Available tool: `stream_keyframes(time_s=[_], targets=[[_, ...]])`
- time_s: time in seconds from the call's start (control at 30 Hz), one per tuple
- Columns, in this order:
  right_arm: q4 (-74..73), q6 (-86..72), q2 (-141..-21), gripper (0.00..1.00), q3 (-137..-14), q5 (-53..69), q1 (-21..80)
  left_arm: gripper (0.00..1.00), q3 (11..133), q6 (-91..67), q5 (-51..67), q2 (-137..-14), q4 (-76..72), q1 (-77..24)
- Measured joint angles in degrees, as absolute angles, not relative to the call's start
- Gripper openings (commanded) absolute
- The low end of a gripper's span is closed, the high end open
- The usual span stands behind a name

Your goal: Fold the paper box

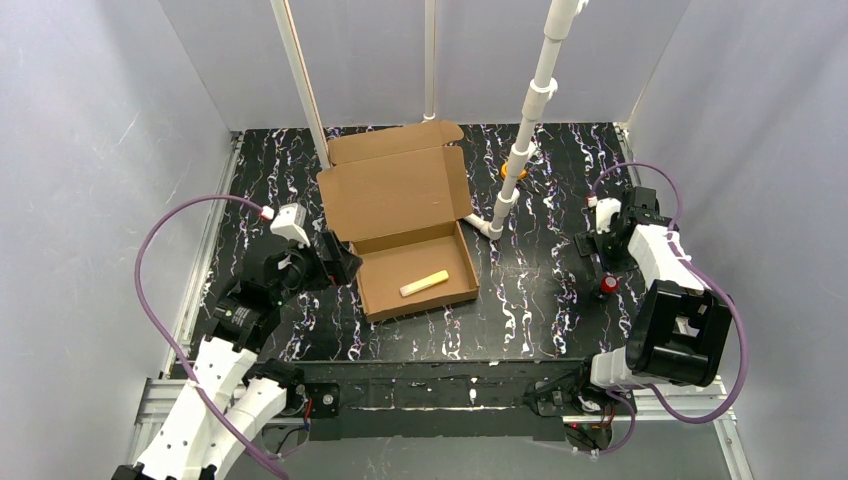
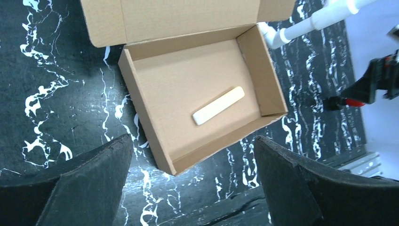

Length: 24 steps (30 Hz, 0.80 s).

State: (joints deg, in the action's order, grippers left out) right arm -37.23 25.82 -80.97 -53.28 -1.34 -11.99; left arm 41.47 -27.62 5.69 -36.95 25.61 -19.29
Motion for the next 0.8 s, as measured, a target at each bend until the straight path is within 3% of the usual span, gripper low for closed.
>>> stream_keyframes(time_s=[0.2, 0.53, 0.8], targets=[[-40.2, 30.7, -80.9, 0.97, -52.6, -2.9, -12.0, 0.99, 46.2, -30.3, 5.6, -36.2, 29.4, -19.3], [-41.5, 34.9, -85.6, 0.87, -50.6, -4.6, -11.8, 0.99, 46.2, -34.0, 5.0, -35.1, 31.5, -19.3], [-41.0, 35.3, -89.3, 0.85, -50.1, -4.0, -11.7, 0.99, 44.8, -35.2, 5.0, -36.2, 31.1, -19.3]])
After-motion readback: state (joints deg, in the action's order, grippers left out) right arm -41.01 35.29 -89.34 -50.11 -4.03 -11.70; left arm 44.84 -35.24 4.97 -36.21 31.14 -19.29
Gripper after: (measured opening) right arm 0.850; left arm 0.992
